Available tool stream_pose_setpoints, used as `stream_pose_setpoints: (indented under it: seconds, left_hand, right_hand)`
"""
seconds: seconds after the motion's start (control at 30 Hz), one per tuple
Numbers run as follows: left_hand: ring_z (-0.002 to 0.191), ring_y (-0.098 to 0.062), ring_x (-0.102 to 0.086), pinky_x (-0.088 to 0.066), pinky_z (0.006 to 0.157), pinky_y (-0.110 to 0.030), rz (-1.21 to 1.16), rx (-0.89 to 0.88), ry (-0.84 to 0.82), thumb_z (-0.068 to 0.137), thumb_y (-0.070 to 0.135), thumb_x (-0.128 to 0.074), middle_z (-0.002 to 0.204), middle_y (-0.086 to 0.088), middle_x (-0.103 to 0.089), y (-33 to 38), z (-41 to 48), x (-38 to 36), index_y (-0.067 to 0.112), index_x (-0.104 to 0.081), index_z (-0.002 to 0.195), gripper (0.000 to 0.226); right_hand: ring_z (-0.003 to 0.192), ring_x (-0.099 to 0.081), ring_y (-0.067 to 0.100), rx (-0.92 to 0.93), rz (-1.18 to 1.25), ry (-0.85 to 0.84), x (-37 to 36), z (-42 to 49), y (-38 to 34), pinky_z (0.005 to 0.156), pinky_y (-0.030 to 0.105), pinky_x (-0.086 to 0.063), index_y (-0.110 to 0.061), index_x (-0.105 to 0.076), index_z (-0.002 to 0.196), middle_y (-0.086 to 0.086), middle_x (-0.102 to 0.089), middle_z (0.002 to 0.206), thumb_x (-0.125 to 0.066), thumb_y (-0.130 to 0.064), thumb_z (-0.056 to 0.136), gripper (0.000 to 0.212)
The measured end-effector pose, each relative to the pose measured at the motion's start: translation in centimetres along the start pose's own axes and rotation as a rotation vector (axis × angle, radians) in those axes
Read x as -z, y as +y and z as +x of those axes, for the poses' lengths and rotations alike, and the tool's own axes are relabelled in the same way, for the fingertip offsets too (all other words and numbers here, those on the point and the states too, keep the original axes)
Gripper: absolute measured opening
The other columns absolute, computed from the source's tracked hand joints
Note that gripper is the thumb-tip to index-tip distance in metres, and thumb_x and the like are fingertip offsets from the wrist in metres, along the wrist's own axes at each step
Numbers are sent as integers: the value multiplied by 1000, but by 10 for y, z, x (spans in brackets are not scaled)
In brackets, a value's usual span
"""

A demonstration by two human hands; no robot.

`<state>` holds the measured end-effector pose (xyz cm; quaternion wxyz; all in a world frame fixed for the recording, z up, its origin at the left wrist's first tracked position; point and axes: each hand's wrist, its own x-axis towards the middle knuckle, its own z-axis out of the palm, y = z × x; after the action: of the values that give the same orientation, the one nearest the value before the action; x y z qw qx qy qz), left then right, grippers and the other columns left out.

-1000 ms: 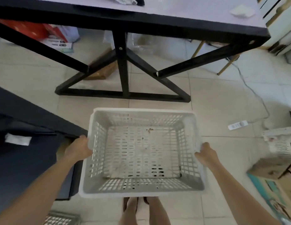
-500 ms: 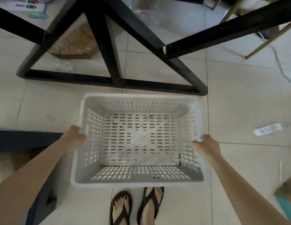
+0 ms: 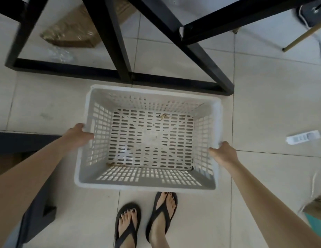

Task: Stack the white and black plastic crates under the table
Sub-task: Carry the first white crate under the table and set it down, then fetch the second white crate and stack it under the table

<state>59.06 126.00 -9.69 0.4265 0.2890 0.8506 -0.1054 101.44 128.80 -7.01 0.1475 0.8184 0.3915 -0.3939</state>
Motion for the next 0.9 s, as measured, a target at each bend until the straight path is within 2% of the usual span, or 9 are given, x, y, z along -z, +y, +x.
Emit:
stream_pose_setpoints:
  seconds: [0.07, 0.13, 0.23, 0.37, 0.47, 0.6, 0.73, 0.83, 0.9]
  left_hand:
    - [124, -40, -50, -45, 94, -39, 83, -27, -39, 92, 23, -58, 147, -24, -41, 2, -16, 3, 10, -25, 152, 70]
    - [124, -38, -51, -45, 92, -35, 159, -72, -87, 95, 23, -53, 150, -22, -37, 4, -37, 7, 11, -21, 153, 67]
    - [120, -32, -54, -44, 87, -30, 272, -148, -145, 98, 24, -47, 146, -18, -42, 7, -74, 19, 11, -33, 149, 54]
    - [134, -27, -44, -36, 107, -30, 415, -233, -177, 102, 25, -38, 148, -11, -44, 3, -140, 48, 10, -43, 143, 44]
    - [130, -25, -48, -39, 108, -31, 457, -294, -185, 101, 27, -38, 145, -9, -48, -5, -201, 81, 12, -50, 137, 41]
    - [122, -27, -55, -45, 103, -34, 474, -386, -93, 100, 27, -38, 136, -9, -56, -15, -297, 130, 10, -54, 131, 39]
    - [129, -28, -49, -40, 109, -39, 443, -439, 19, 100, 24, -42, 142, -10, -50, -45, -393, 161, 10, -49, 137, 40]
    - [130, -30, -47, -39, 110, -39, 436, -454, 62, 100, 24, -40, 144, -12, -48, -83, -465, 166, 8, -46, 139, 42]
    - [132, -30, -45, -37, 111, -37, 398, -434, 107, 101, 24, -40, 146, -13, -46, -115, -515, 163, 7, -44, 141, 44]
  right_hand:
    - [124, -50, 31, 13, -44, -36, 5, -12, -3, 81, 29, -42, -2, -34, 143, 17, -47, 141, -54, -25, 89, 62]
    - [114, -56, 30, 69, -77, -41, 11, -30, -8, 77, 29, -44, -4, -35, 142, 16, -52, 134, -52, -26, 89, 60]
    - [102, -62, 28, 162, -107, -37, 19, -62, -17, 75, 31, -49, -11, -39, 140, 13, -59, 123, -50, -29, 88, 56]
    - [103, -56, 23, 287, -194, -38, 35, -128, -34, 79, 30, -43, -14, -45, 134, 9, -55, 129, -48, -28, 92, 44]
    - [104, -57, 23, 372, -243, -45, 53, -198, -41, 84, 31, -45, -14, -48, 132, 7, -57, 129, -49, -27, 93, 41]
    - [90, -61, 17, 470, -205, -1, 83, -292, -42, 84, 31, -53, -19, -56, 123, 0, -64, 110, -51, -28, 92, 33]
    - [81, -56, 15, 567, -258, 76, 110, -385, -23, 65, 26, -44, -19, -58, 109, -3, -60, 97, -51, -26, 92, 20]
    - [80, -53, 18, 614, -312, 115, 123, -444, 3, 67, 29, -43, -14, -59, 110, 0, -59, 92, -49, -24, 92, 23]
    - [84, -56, 21, 651, -366, 139, 125, -480, 22, 74, 33, -48, -12, -59, 115, 2, -59, 92, -49, -26, 91, 30]
